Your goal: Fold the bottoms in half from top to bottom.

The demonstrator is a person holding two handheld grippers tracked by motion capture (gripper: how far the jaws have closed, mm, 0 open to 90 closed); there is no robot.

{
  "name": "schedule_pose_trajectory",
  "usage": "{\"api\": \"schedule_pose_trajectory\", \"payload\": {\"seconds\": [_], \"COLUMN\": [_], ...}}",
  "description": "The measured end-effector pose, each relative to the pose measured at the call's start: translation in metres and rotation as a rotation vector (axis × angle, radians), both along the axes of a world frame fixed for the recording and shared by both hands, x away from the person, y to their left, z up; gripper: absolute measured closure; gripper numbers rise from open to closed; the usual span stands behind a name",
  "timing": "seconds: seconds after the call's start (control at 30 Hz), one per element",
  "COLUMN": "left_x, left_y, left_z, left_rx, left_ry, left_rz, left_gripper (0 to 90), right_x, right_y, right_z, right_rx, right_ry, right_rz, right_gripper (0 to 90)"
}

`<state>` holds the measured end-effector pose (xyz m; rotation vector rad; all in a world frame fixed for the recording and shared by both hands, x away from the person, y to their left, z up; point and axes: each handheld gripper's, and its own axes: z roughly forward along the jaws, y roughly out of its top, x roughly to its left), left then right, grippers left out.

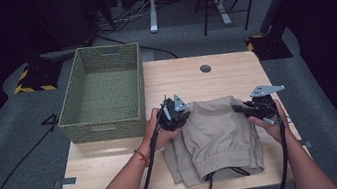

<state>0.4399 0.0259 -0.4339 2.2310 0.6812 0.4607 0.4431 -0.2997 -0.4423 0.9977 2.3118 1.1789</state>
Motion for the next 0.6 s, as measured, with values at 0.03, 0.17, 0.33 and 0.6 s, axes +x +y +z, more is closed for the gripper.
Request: {"api": "schedule_pose_trajectory", "payload": {"seconds": [0.03,0.17,0.33,0.6], "left_x": [0.001,0.003,0.002,-0.019], "left_y": [-0.001,-0.004,0.0,0.007], "left_z": [0.001,0.002,0.006,0.017], "left_rx": [0.002,0.013,-0.014,-0.016], "left_ry": [-0.01,-0.031,-0.043,-0.113], "left_rz": [0.003,0.006,-0.005,-0.057], "left_gripper": [79.7,81.0,82.1,82.8], "right_x": [0.001,0.002,0.0,-0.018], "right_y": [0.0,0.001,-0.002,-0.013], "right_z": [0.001,0.006,0.014,0.026], "right_rx": [0.004,0.001,-0.005,0.038], "right_ry": [-0.002,-0.014,-0.03,-0.065], "right_rz": [-0.003,-0.01,0.001,0.086], "right_gripper": [77.0,77.0,76.9,75.0]}}
